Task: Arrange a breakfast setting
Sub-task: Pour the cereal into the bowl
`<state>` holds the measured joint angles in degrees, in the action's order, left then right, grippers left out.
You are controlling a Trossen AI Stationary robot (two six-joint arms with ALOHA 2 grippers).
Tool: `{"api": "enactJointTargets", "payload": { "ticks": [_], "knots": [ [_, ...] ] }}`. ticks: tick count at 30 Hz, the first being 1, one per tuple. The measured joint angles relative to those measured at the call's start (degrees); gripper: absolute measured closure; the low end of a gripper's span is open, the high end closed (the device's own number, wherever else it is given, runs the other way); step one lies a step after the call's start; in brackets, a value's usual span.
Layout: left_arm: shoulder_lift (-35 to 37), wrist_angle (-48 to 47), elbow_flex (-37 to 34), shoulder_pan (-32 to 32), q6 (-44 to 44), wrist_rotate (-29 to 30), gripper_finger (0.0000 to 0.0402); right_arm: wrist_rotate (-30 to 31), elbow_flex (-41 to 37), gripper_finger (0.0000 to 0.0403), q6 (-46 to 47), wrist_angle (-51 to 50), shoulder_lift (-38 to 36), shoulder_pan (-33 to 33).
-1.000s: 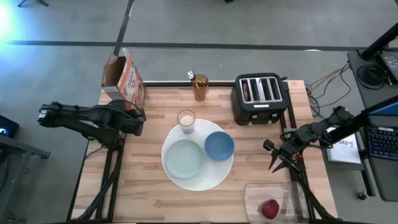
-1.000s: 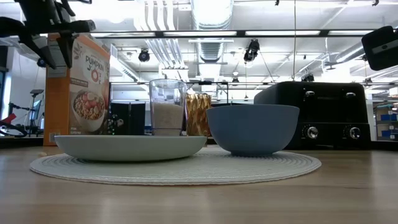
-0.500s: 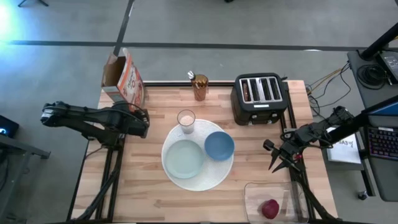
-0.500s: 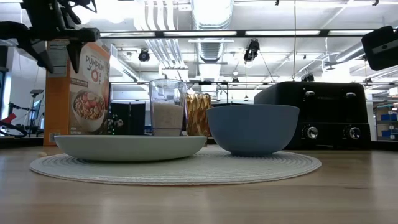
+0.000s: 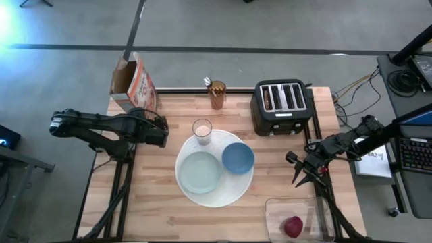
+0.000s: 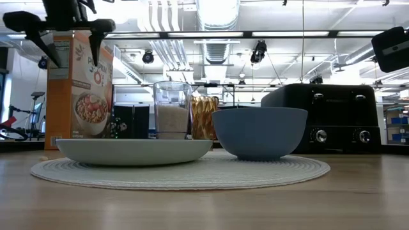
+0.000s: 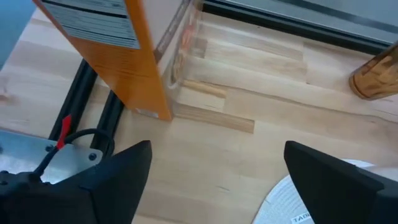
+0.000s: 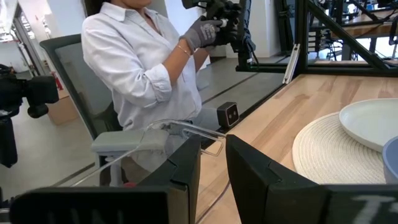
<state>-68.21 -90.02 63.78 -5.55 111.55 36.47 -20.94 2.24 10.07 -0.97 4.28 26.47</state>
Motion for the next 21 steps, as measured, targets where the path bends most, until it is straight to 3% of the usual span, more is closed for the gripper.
{"api": "enactJointTargets", "payload": {
  "ticks": [8, 21],
  "knots": [
    [-4.28, 0.01, 2.97, 1.10, -1.98, -0.03, 0.0050, 0.00, 0.01, 0.0335, 0.00, 0.00, 0.00, -0.01],
    [-4.68, -0.02, 3.99, 6.28, -5.09, -2.73, 0.0050, -0.01, 0.01, 0.0335, 0.00, 0.00, 0.00, 0.01]
  ]
}}
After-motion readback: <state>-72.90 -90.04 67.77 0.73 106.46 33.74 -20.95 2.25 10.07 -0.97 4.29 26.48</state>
